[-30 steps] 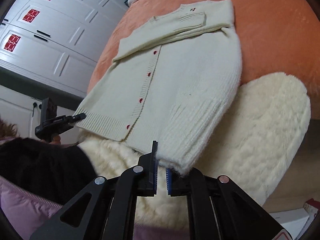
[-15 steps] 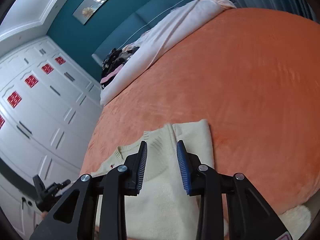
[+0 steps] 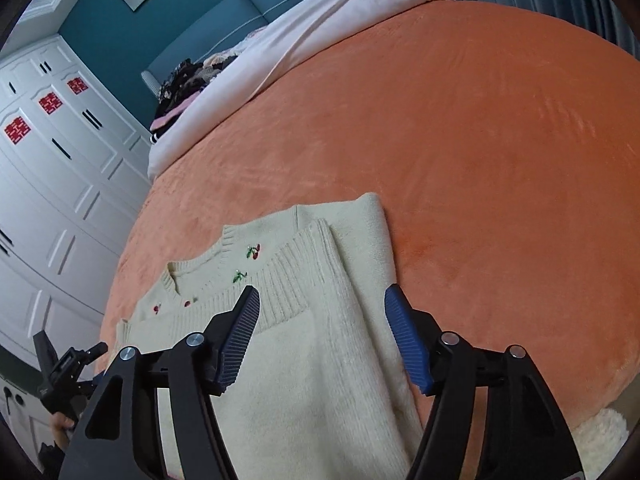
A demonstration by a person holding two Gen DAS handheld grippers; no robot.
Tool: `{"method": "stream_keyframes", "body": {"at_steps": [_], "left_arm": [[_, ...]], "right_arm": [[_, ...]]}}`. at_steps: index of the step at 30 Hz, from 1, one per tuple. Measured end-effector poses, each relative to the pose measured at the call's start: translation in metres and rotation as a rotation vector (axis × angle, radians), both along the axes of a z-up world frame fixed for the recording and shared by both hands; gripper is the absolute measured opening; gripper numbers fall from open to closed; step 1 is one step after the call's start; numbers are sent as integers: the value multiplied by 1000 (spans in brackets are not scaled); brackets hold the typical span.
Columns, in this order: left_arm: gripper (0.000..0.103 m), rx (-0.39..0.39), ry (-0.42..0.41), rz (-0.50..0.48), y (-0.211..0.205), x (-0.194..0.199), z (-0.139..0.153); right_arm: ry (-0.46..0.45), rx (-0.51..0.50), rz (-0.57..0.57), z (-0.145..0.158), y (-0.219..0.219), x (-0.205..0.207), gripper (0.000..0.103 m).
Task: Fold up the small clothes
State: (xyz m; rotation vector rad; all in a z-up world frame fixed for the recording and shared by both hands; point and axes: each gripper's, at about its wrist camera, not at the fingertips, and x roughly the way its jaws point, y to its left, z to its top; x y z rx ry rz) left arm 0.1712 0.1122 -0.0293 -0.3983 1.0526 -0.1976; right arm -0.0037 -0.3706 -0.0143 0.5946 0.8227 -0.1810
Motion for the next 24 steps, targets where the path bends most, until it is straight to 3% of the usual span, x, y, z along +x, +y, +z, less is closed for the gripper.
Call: {"method": "stream_keyframes", "body": {"at_steps": [2,3,4,5,6,8,12,15,18,20,22,24], "left_arm": [[52,9,18,-9,-4,6,-6],[42,10,28,-14,-4,8,-8],[16,15,32,-19,-4,9,-10],[10,6,25,-28,-3,6,-8],[9,-5,1,-29,-1,1,-2],[8,-38,-57,-38,4,-11,17],[8,-107,-156,-45,9,-19,67],[8,-98,-196,-23,7,5,86],[8,-84,-147,15,7,40,70],[9,-40,-49,16,-1,60,37],[10,80,41,-9,-16,67,-2],[16,164,43,-4,-20,57,-18]], "right_arm": [[42,7,19,-10,5,10,64],[58,18,35,-15,8,13,57],[63,23,55,-16,12,13,47],[66,16,74,-15,17,11,19],[48,15,86,-10,20,7,11],[-62,32,113,15,27,-7,9],[-244,-28,132,82,30,-20,8],[-292,-44,92,99,13,-2,8],[-193,0,46,60,-13,31,8],[-30,-6,34,16,-22,49,8],[145,-28,50,-28,-18,60,9],[87,-33,16,-20,-15,45,12]]}}
